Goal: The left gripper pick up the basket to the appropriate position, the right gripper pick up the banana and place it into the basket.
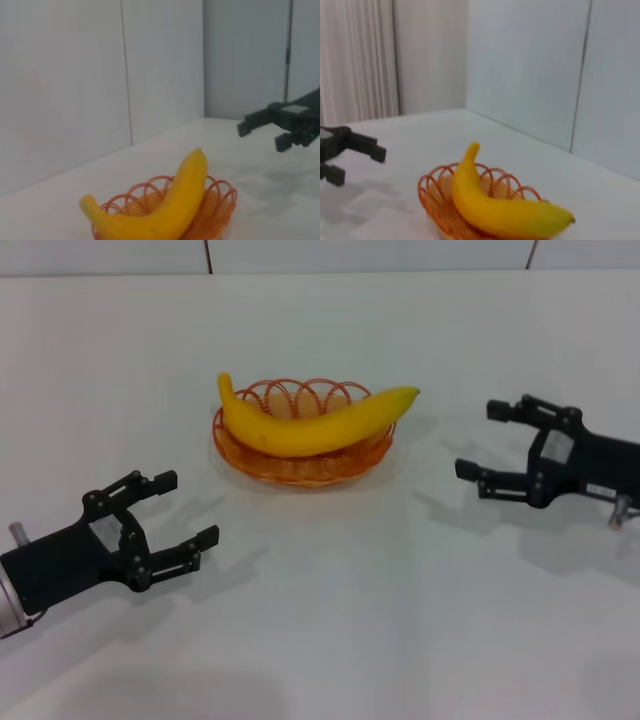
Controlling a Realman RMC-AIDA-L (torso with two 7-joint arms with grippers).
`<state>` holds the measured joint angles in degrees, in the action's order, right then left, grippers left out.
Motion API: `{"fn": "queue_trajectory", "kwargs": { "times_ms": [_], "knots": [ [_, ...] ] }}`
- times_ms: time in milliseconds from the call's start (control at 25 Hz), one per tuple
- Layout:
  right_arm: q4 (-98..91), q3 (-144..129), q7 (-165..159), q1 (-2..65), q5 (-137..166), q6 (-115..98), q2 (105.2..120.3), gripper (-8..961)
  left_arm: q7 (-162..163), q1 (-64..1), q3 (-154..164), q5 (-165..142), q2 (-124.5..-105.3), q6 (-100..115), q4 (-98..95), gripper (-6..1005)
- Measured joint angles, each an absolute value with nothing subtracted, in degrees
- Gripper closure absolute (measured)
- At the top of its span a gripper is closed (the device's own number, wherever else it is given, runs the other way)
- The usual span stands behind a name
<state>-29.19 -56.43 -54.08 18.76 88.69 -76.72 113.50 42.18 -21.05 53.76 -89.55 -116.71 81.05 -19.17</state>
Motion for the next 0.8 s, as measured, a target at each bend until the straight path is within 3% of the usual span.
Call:
{"fn": "queue_trajectory", "kwargs": {
  "times_ms": [800],
  "knots": [
    [-26.9,-56.3,-52.9,19.0,90.5,-75.3,113.26,53,40.9,-20.4,51.8,-89.5,-116.81,81.1,-19.2,123]
  ]
}}
